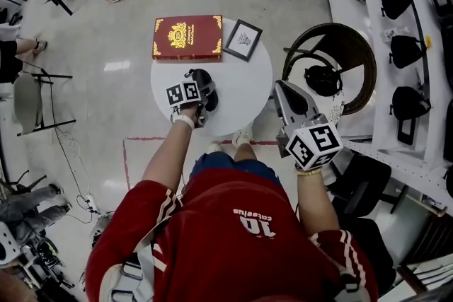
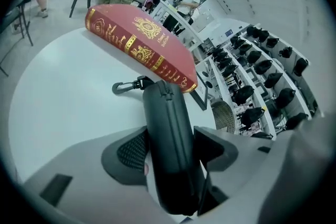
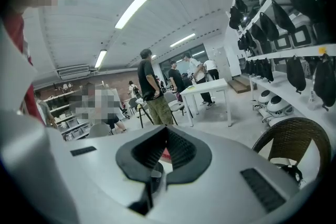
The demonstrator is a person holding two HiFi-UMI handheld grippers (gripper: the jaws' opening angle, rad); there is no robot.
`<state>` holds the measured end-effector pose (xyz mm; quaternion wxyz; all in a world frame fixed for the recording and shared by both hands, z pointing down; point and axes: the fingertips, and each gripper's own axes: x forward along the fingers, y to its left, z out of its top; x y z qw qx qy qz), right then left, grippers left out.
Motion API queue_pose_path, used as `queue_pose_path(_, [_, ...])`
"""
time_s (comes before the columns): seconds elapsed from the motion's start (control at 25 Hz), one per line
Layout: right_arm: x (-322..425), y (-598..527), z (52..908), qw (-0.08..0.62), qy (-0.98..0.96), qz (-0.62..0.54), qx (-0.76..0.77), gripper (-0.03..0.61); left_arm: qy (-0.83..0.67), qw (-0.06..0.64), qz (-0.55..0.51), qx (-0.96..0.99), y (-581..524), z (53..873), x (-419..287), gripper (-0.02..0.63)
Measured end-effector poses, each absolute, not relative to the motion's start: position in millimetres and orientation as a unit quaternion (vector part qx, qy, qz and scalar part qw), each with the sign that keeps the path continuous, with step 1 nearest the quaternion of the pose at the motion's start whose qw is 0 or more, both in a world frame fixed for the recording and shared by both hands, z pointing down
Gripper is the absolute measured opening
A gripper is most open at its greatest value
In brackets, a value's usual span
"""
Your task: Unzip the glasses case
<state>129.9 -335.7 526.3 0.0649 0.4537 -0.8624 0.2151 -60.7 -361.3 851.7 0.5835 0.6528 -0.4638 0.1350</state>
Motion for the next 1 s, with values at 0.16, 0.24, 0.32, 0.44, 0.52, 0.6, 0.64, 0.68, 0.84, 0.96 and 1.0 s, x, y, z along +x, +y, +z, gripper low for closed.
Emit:
queue_pose_path(0.16, [131.6,-331.1,522.2,0.066,-0.862,0.21,0.456,0.014,-0.452,0.593,0.104,0.658,-356.5,845.6,-61.5,0.264])
queue_pose_path(0.24, [131.9,-330.0,519.0,0.065,-0.863,0.206,0.457,0.014,-0.448,0.595,0.081,0.662,-357.2,837.1,-63.5,0.259])
queue_pose_path(0.32, [131.2,-329.1,514.4,0.063,-0.864,0.202,0.457,0.014,-0.446,0.591,0.064,0.67,-358.7,825.0,-66.0,0.258])
queue_pose_path(0.44, [127.0,-325.7,504.1,0.058,-0.867,0.193,0.456,0.014,-0.445,0.577,0.041,0.684,-359.6,800.5,-71.6,0.256])
queue_pose_path(0.52, [122.5,-323.7,495.5,0.053,-0.869,0.186,0.455,0.014,-0.438,0.563,0.021,0.7,-360.3,778.6,-74.7,0.256])
queue_pose_path(0.6, [117.3,-321.6,486.7,0.047,-0.872,0.179,0.453,0.014,-0.43,0.544,0.003,0.72,-360.2,754.6,-77.6,0.256])
queue_pose_path(0.64, [114.6,-320.2,482.2,0.045,-0.873,0.175,0.453,0.014,-0.429,0.534,-0.003,0.729,-359.3,743.0,-79.7,0.258])
queue_pose_path(0.68, [111.7,-318.6,477.7,0.042,-0.874,0.172,0.452,0.014,-0.427,0.524,-0.007,0.737,-357.9,731.8,-81.7,0.258])
queue_pose_path(0.84, [100.3,-310.1,462.3,0.034,-0.878,0.16,0.449,0.014,-0.418,0.49,-0.019,0.764,-350.4,690.1,-87.9,0.258])
queue_pose_path(0.96, [90.0,-302.6,451.9,0.03,-0.882,0.15,0.446,0.014,-0.412,0.463,-0.034,0.784,-346.0,659.2,-92.5,0.258])
queue_pose_path(1.0, [86.3,-300.0,448.4,0.029,-0.883,0.147,0.444,0.014,-0.411,0.453,-0.039,0.79,-344.6,649.1,-94.4,0.258])
